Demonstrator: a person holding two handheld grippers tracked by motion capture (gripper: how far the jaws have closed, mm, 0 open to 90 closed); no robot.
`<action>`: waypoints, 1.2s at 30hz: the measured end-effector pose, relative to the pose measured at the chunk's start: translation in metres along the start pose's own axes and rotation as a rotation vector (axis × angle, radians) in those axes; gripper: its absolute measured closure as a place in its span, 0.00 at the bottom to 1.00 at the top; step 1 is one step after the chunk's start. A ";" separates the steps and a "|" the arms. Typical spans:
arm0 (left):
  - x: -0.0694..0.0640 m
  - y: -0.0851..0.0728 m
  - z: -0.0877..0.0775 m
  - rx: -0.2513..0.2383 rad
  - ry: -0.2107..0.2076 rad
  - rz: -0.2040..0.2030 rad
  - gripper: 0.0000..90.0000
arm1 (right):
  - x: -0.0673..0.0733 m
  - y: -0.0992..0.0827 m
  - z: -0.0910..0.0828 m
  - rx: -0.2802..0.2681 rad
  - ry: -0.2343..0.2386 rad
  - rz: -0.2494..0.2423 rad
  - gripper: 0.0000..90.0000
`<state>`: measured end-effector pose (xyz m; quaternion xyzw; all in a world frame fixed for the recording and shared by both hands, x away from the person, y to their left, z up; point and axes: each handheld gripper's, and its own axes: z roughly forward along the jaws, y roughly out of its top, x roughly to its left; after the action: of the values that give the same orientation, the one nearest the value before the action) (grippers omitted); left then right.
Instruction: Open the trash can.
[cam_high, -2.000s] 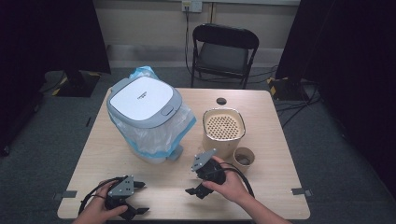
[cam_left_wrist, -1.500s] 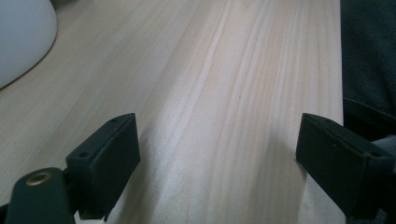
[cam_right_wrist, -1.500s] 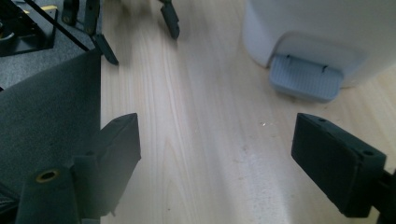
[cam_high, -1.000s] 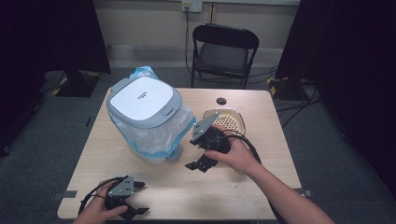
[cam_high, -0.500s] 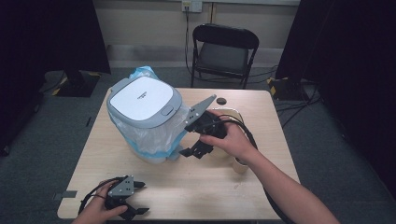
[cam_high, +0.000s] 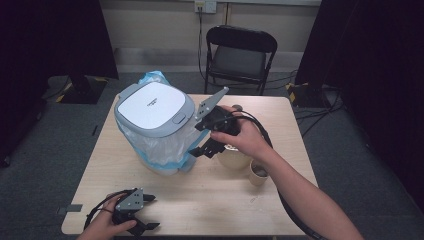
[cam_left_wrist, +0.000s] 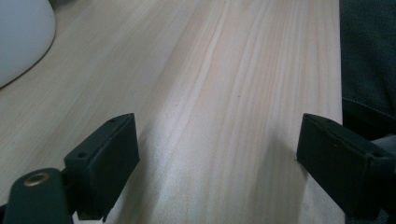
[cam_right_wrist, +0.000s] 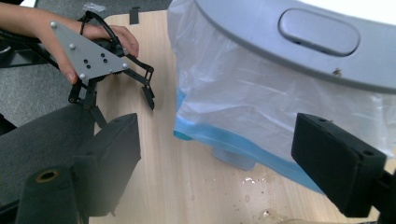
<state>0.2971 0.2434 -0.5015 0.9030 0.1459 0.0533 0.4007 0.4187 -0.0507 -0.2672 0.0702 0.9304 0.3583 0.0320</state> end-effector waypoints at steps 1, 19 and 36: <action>0.000 0.000 0.000 -0.003 0.001 -0.003 0.14 | -0.001 0.001 -0.001 0.000 0.000 -0.002 0.17; 0.000 0.000 0.000 -0.002 -0.001 -0.002 0.14 | -0.010 0.023 -0.003 -0.014 -0.009 -0.016 0.17; 0.000 0.000 0.000 -0.001 -0.001 -0.002 0.14 | -0.018 0.037 0.007 -0.038 -0.033 -0.029 0.17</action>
<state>0.2969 0.2432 -0.5015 0.9025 0.1468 0.0526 0.4014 0.4414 -0.0217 -0.2477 0.0618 0.9237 0.3741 0.0537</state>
